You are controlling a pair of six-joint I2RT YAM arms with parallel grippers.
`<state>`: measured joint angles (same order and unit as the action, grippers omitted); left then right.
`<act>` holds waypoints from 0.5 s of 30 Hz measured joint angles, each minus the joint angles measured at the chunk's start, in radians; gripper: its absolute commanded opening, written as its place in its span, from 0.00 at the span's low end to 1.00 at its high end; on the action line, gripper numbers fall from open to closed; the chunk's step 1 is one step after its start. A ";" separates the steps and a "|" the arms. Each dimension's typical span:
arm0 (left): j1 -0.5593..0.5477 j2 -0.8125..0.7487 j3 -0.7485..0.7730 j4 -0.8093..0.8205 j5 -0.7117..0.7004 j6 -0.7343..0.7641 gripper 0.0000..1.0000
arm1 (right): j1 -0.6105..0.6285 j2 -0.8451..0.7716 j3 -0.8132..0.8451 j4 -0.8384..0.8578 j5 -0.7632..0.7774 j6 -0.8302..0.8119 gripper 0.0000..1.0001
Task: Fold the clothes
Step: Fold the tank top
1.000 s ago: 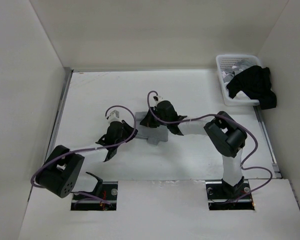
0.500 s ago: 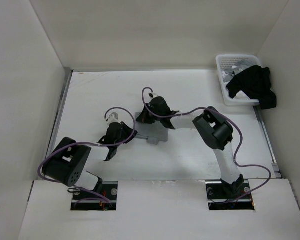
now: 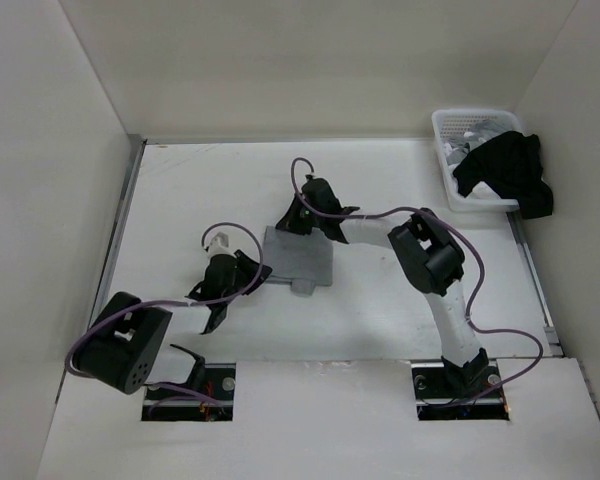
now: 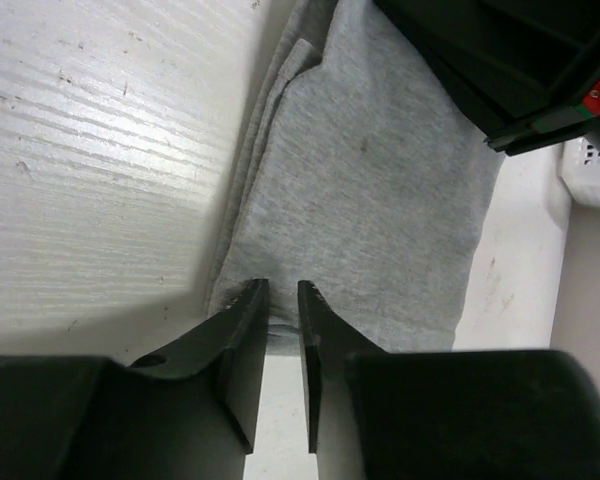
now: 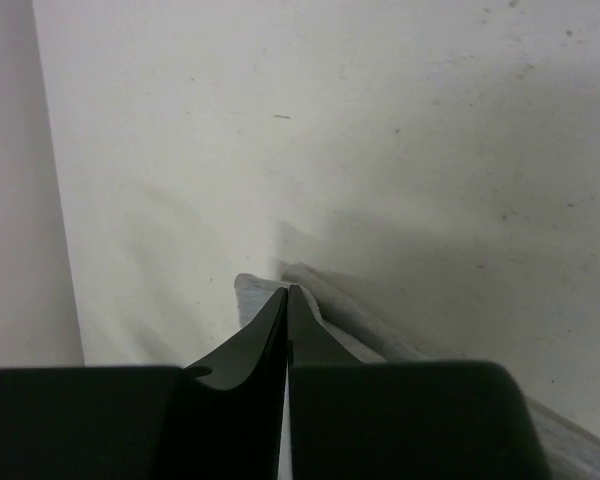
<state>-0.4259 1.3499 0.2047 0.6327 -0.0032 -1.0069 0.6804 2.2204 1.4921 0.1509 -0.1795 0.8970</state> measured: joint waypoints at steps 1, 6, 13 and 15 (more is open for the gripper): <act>0.000 -0.015 -0.003 -0.010 0.001 -0.002 0.24 | 0.000 0.000 -0.001 -0.005 0.005 0.007 0.05; -0.007 -0.155 -0.011 -0.104 0.006 -0.006 0.33 | 0.002 -0.042 -0.088 0.058 0.017 0.031 0.12; -0.013 -0.485 0.014 -0.305 -0.072 0.037 0.45 | 0.002 -0.327 -0.340 0.211 0.012 0.022 0.45; -0.008 -0.538 0.048 -0.373 -0.110 0.068 0.48 | 0.002 -0.445 -0.421 0.274 0.007 0.000 0.54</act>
<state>-0.4335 0.8116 0.2523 0.2600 -0.1131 -0.9390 0.6823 1.7752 1.0710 0.4248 -0.1726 0.8970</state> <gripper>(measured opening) 0.456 0.475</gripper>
